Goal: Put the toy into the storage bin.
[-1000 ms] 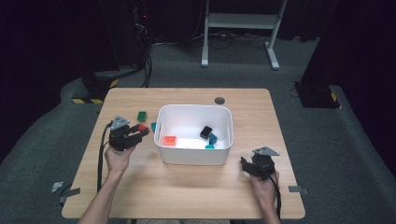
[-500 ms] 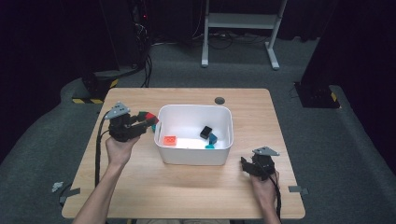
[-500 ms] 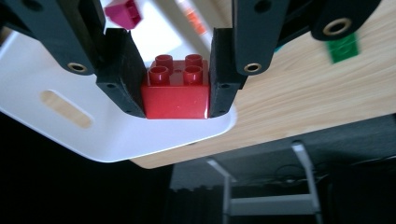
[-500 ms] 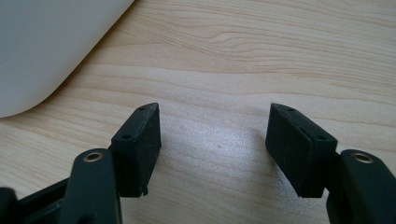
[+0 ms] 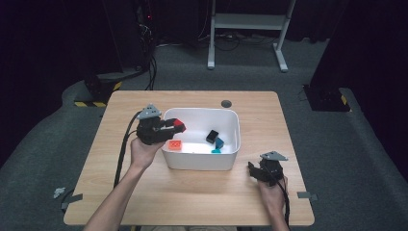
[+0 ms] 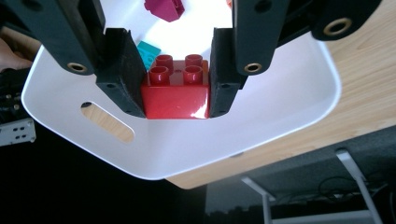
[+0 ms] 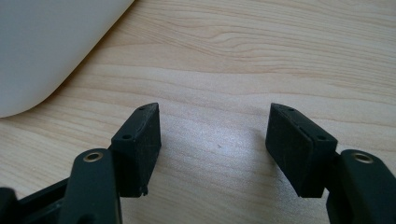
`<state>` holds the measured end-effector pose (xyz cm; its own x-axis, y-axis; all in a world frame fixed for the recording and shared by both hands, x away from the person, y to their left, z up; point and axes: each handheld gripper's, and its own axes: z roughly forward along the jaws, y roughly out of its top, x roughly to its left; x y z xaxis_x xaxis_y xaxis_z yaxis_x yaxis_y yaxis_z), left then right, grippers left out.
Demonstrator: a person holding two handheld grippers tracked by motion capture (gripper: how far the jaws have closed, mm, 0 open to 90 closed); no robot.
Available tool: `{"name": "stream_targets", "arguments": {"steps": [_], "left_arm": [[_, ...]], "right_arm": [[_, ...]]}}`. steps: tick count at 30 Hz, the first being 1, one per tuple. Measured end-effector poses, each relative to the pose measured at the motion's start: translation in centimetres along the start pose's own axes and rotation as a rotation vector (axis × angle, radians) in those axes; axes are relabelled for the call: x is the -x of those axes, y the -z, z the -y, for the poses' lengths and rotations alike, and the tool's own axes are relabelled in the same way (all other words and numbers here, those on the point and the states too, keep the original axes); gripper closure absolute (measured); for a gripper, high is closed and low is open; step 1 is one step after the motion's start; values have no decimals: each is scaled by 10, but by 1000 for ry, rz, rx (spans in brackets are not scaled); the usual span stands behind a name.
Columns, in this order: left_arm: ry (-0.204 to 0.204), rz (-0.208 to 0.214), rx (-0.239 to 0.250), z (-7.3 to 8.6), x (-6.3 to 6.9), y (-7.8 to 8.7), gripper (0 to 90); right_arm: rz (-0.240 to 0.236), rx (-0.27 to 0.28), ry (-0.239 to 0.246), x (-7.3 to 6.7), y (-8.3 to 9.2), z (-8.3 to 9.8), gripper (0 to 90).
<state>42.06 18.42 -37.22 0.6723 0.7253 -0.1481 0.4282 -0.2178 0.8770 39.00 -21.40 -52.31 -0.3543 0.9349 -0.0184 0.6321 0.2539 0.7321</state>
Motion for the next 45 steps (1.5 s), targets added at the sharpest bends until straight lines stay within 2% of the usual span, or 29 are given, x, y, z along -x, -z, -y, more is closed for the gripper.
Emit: {"name": "stream_targets", "arguments": {"steps": [11,16,22,26,28,35,39,42,45], "left_arm": [[-24,7,-57,4,4,-19,576],[-29,-9,-57,5,4,-21,438],[4,-35,-26,8,-3,-12,400],[17,-62,-6,10,-10,-3,385],[31,-89,31,11,-19,11,384],[67,-146,85,14,-36,34,383],[107,-195,119,22,-51,43,387],[141,-231,123,30,-64,47,388],[154,-270,112,39,-74,47,388]], "right_arm": [[0,0,0,0,0,0,358],[0,0,0,0,0,0,358],[0,0,0,0,0,0,356],[0,0,0,0,0,0,357],[0,0,0,0,0,0,357],[0,0,-1,0,0,0,357],[0,0,0,0,0,0,357],[0,0,-1,0,0,0,357],[0,0,0,0,0,0,357]]}}
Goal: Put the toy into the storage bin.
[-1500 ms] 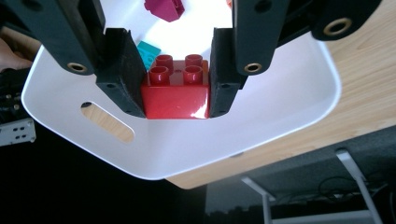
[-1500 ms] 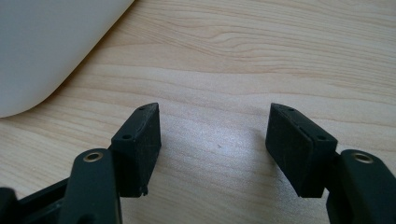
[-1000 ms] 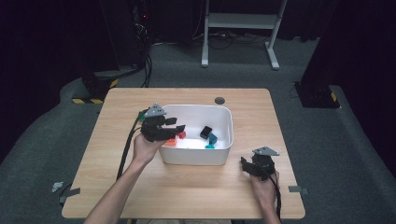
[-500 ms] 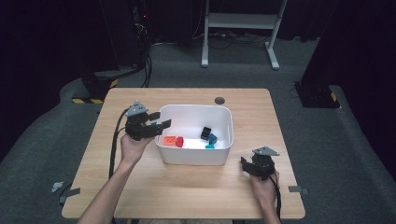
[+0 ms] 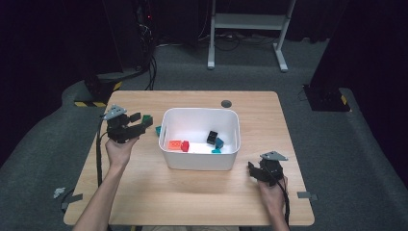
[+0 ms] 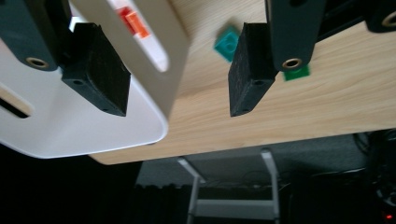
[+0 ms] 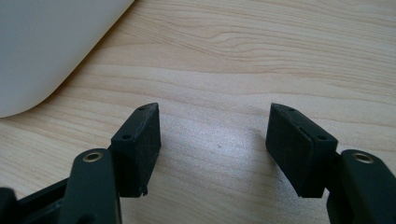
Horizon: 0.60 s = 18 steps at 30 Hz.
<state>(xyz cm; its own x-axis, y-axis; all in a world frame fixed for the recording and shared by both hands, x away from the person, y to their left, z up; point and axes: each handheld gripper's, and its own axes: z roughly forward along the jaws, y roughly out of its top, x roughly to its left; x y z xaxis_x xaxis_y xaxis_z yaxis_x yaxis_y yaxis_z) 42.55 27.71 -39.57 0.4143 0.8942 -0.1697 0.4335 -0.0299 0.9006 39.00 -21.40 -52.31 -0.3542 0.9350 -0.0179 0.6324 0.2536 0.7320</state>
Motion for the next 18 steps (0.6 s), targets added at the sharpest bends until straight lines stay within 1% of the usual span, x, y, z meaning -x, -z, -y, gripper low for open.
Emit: {"name": "stream_targets", "arguments": {"steps": [2,3,5,6,7,8,11,14,18], "left_arm": [[10,-25,-15,6,-7,-4,386],[10,-25,-15,6,-7,-4,385],[13,-63,-38,15,-13,-12,385],[10,-72,-43,17,-14,-14,384],[10,-72,-43,17,-14,-14,384],[11,-99,-59,24,-18,-21,383],[10,-130,-79,30,-23,-31,376],[17,-158,-96,36,-29,-42,372],[26,-204,-106,41,-35,-57,370]], "right_arm": [[0,0,0,0,0,0,356],[1,1,2,0,0,0,357],[2,0,2,0,0,0,357],[2,1,5,0,0,0,356],[2,1,5,0,0,0,356],[2,1,5,0,0,0,357],[2,1,5,0,0,0,356],[2,1,5,0,0,0,356],[2,1,5,0,0,0,356]]}}
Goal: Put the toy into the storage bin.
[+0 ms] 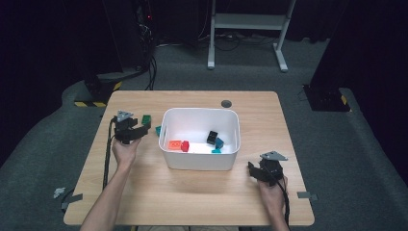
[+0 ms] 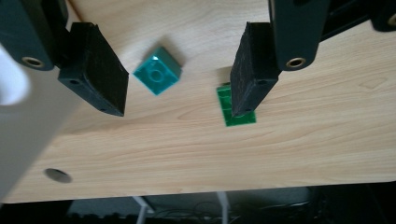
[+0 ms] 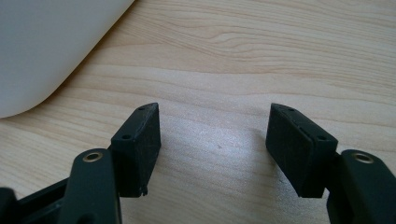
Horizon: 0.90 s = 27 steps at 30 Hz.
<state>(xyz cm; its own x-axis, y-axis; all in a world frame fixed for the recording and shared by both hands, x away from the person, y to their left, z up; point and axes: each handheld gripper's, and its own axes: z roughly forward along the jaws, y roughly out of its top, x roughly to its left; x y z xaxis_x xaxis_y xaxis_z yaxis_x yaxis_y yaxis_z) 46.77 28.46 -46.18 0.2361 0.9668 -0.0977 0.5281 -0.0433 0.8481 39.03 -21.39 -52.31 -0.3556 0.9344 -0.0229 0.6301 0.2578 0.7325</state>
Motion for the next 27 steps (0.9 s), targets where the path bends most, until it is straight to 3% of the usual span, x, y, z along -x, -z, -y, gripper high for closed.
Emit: {"name": "stream_targets", "arguments": {"steps": [8,15,20,23,27], "left_arm": [[28,-67,-10,7,-9,-30,375],[37,-80,-37,9,-16,-42,367],[28,-94,-24,3,-16,-48,371],[47,-95,-56,2,-18,-57,353],[60,-102,-47,0,-16,-67,353]], "right_arm": [[0,-3,-5,-1,1,0,354],[1,-3,-5,-1,0,0,353],[1,-3,-5,-1,0,0,354],[1,-2,-5,-1,1,0,353],[0,-2,-5,-1,0,0,353]]}}
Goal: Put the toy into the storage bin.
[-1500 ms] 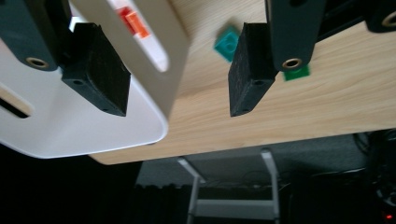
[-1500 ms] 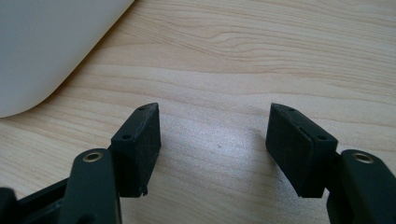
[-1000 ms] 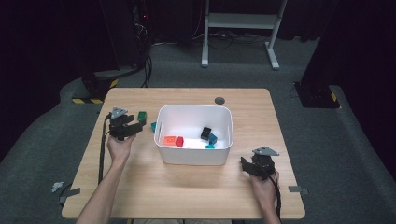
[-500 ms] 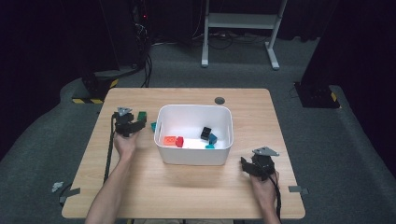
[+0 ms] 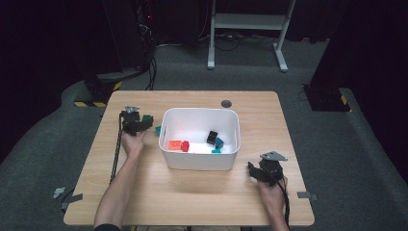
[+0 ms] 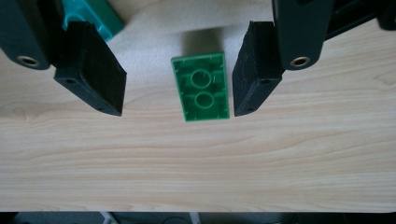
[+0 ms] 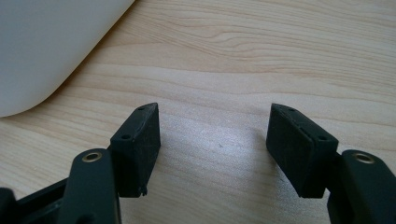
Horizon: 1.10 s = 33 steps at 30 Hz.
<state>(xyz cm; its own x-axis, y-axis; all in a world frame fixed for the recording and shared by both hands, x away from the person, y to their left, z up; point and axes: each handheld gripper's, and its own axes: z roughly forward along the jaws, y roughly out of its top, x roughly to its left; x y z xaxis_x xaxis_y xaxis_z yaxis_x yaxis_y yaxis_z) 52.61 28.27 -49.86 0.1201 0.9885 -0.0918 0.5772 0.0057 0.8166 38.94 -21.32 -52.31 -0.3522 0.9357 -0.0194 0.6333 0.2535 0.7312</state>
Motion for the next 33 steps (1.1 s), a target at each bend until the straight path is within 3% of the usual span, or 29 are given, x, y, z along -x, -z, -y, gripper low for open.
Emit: {"name": "stream_targets", "arguments": {"steps": [8,18,21,33], "left_arm": [[34,-31,-45,9,-5,-16,336],[15,-56,-65,15,-6,-24,365],[0,-64,-51,14,-7,-24,397],[-29,-60,-74,15,-4,-24,538]], "right_arm": [[0,0,0,0,0,0,353],[-6,1,8,-1,1,1,353],[-6,0,7,-1,1,1,353],[-7,0,7,-1,1,1,352]]}}
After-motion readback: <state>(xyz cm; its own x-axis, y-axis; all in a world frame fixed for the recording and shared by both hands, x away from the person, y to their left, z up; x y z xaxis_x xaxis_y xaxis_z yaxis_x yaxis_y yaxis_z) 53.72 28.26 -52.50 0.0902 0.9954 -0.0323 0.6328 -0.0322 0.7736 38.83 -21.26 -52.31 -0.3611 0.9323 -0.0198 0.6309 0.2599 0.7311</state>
